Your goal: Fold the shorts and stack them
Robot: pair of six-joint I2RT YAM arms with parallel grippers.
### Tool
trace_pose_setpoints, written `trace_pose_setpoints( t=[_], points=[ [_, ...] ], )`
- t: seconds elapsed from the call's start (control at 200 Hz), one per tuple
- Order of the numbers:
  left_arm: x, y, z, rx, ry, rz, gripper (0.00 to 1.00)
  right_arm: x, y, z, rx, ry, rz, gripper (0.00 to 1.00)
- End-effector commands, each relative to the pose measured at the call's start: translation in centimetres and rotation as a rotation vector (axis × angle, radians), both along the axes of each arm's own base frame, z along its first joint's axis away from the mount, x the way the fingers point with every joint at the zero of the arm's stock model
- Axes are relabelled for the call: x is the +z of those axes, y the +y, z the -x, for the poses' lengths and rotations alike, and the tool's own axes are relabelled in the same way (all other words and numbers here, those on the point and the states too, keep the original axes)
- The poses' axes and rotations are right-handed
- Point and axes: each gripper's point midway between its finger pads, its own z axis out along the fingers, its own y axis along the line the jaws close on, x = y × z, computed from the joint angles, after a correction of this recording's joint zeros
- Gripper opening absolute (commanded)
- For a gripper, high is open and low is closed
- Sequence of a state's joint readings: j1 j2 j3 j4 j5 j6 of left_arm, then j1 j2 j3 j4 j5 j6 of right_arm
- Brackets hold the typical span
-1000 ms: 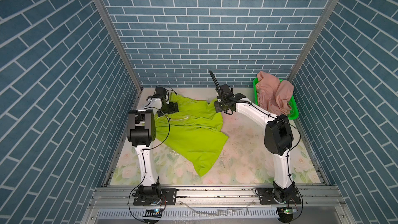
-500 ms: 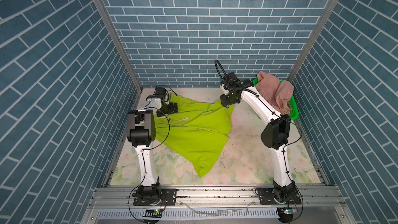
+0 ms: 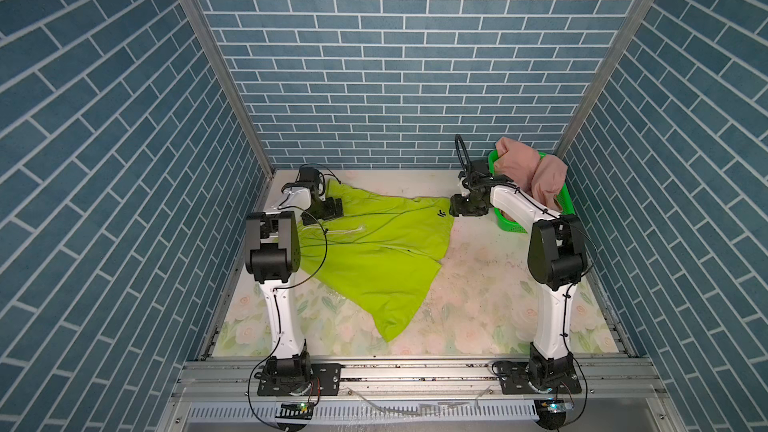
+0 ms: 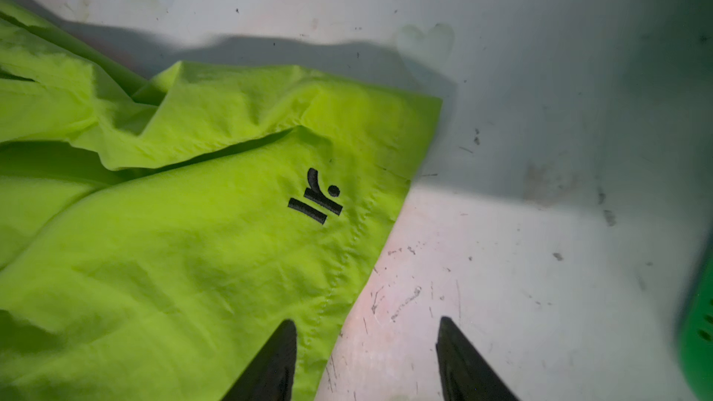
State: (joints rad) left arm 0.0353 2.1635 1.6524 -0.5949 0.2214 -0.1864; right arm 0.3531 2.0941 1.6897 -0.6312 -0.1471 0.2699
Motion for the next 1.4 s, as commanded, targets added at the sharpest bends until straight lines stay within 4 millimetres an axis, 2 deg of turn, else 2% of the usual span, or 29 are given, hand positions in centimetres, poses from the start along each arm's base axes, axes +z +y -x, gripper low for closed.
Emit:
trace_pose_setpoints(
  t=[0.0, 0.08, 0.215, 0.27, 0.28, 0.3, 0.43, 0.54, 0.615, 0.755, 0.83, 0.905, 0.915, 0.995, 1.01, 1.105, 1.225, 1.33, 1.395],
  points=[
    [1.8, 1.2, 0.2, 0.025, -0.014, -0.036, 1.0, 0.4, 1.5, -1.0, -0.035, -0.042, -0.128, 0.59],
    [3.2, 1.6, 0.3, 0.047, -0.039, -0.053, 1.0, -1.0, 1.5, -1.5, -0.048, -0.042, -0.121, 0.59],
    [5.6, 2.1, 1.9, 0.095, -0.074, -0.069, 1.0, -2.7, 1.1, -2.9, -0.067, -0.042, -0.071, 0.59],
    [6.5, 1.9, 2.8, 0.1, -0.083, -0.057, 1.0, -2.3, 0.9, -3.5, -0.078, -0.063, -0.061, 0.6],
    [6.6, 1.8, 3.0, 0.101, -0.082, -0.053, 1.0, -3.4, 0.8, -3.5, -0.081, -0.047, -0.052, 0.6],
    [6.9, 1.7, 3.4, 0.109, -0.083, -0.046, 1.0, -3.9, 0.8, -3.6, -0.085, -0.044, -0.046, 0.59],
    [7.5, -1.5, 6.3, 0.092, -0.11, 0.078, 1.0, -5.2, 0.2, -4.8, -0.106, -0.048, -0.005, 0.59],
    [7.4, -3.9, 8.9, 0.039, -0.092, 0.054, 1.0, -5.8, -0.6, -6.1, -0.125, -0.065, 0.028, 0.52],
    [7.2, -5.2, 10.2, 0.005, -0.076, 0.072, 1.0, -5.7, -0.6, -6.9, -0.124, -0.078, 0.027, 0.49],
    [7.9, -6.0, 12.0, -0.001, -0.099, 0.111, 1.0, -5.4, -0.1, -8.9, -0.097, -0.099, 0.028, 0.49],
    [8.3, -5.5, 12.8, 0.0, -0.108, 0.087, 1.0, -3.7, 0.6, -9.9, -0.061, -0.133, 0.013, 0.51],
    [8.9, -4.7, 13.0, 0.004, -0.106, 0.038, 1.0, -0.5, 2.1, -9.3, 0.005, -0.152, -0.056, 0.54],
    [8.9, -4.6, 13.0, 0.005, -0.105, 0.033, 1.0, 0.4, 2.3, -9.0, 0.015, -0.161, -0.068, 0.54],
    [9.7, -4.1, 13.0, 0.011, -0.114, 0.022, 1.0, 4.0, 2.8, -6.3, 0.054, -0.183, -0.11, 0.57],
    [9.8, -4.1, 13.0, 0.012, -0.115, 0.022, 1.0, 5.2, 2.8, -5.5, 0.058, -0.195, -0.12, 0.57],
    [10.7, -3.9, 13.1, 0.02, -0.14, 0.036, 1.0, 7.2, 2.8, -0.2, 0.081, -0.178, -0.176, 0.59],
    [11.5, -3.8, 13.3, 0.025, -0.155, 0.063, 1.0, 6.3, 3.5, 7.8, 0.121, -0.117, -0.22, 0.6],
    [11.5, -4.0, 13.8, 0.017, -0.151, 0.075, 1.0, 3.9, 5.7, 14.8, 0.225, -0.073, -0.208, 0.64],
    [11.3, -4.0, 14.1, 0.016, -0.143, 0.074, 1.0, 2.4, 6.4, 18.0, 0.282, -0.063, -0.147, 0.65]
  ],
)
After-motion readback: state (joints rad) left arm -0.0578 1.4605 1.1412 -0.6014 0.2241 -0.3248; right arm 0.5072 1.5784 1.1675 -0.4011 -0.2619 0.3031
